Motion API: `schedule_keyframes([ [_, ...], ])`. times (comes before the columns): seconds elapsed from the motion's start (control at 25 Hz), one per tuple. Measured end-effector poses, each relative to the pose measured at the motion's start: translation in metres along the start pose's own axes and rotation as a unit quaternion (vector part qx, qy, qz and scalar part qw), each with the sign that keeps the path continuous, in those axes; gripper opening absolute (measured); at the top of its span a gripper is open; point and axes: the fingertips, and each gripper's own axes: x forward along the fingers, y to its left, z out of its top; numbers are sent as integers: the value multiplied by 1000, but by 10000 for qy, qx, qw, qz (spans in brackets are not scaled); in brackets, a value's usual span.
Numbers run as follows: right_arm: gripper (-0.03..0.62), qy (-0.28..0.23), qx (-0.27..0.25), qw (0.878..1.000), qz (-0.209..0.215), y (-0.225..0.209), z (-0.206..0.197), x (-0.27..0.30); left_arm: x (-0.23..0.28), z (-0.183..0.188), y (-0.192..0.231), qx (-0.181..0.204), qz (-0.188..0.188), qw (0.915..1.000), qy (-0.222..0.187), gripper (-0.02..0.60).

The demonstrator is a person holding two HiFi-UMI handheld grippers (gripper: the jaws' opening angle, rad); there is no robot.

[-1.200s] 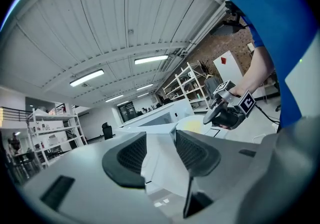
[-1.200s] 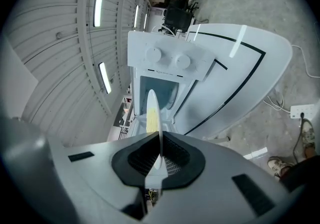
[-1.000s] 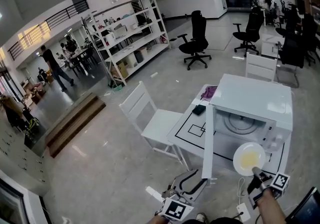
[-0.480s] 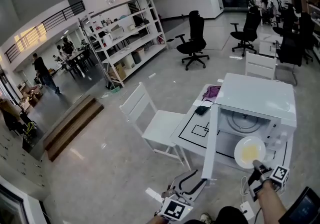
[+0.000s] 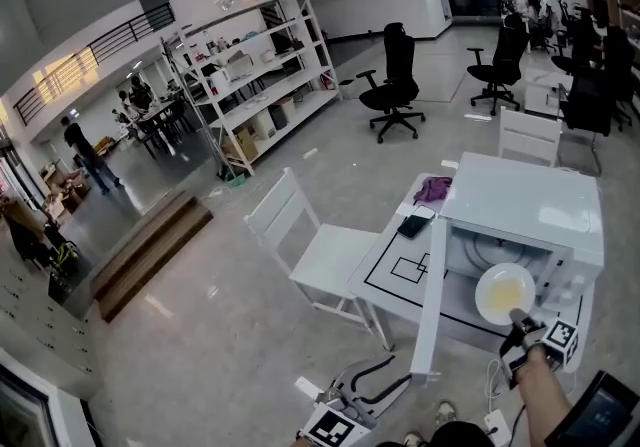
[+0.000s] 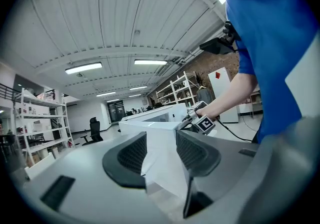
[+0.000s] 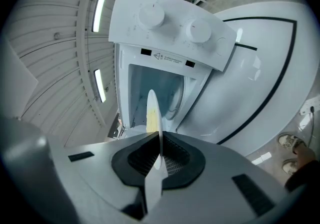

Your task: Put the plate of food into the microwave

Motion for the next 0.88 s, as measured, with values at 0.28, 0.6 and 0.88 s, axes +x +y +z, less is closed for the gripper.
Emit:
schedule_keyframes([
  [0.28,9,-98,105,9998,-106,-8,30,49,1,-7,24,-252,137,9996,31,189],
  [0.6,9,-194,229,9990,-333,-18,49,86,1,-14,49,-499,239,9985,40,189],
  [0.88,9,-284,391,9976,-498,-23,61,114,14,-27,65,-538,281,9980,172,189],
])
